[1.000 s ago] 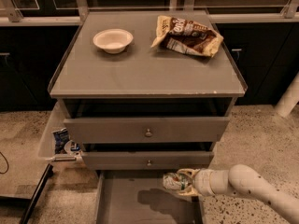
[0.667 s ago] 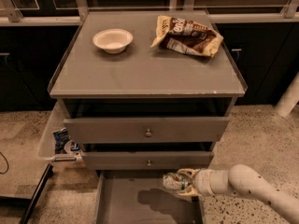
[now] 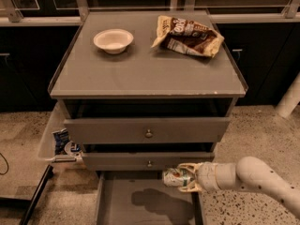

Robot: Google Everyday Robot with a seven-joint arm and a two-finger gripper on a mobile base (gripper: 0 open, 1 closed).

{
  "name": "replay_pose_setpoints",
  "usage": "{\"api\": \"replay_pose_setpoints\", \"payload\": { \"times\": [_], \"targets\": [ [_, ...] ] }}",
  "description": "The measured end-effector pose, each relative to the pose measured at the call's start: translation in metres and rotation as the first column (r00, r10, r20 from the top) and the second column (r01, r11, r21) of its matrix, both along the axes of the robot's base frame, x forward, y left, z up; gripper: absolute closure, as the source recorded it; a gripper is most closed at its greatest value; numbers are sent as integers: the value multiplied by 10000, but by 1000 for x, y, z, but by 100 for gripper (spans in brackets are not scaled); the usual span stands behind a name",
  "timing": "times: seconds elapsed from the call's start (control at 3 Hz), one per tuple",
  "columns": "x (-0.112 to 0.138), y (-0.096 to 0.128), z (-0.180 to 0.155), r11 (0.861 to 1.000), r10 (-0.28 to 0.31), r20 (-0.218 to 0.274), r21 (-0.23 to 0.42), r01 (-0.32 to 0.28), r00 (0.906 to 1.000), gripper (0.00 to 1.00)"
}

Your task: Pick 7up can from bottom drawer and place on counter

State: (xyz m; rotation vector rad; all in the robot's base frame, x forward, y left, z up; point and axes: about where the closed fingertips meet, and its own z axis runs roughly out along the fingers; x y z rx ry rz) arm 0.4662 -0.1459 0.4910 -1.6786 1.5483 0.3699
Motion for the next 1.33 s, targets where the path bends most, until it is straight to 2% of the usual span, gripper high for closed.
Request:
{"api": "replay_pose_setpoints", "payload": {
  "times": [0.33,0.67,1.0,1.33],
  "targets": [
    [6,1,82,9925,863,603,-924,-805,9944,100],
    [9,1,163,9761,1414,994,-1799,-1220,9849,100],
    [-1,-1,234,9736,1458,1677,-1992,-1113,9750,100],
    [-13,-13,299,9840,856,2558,-1730,-415,9629,100]
  ]
}}
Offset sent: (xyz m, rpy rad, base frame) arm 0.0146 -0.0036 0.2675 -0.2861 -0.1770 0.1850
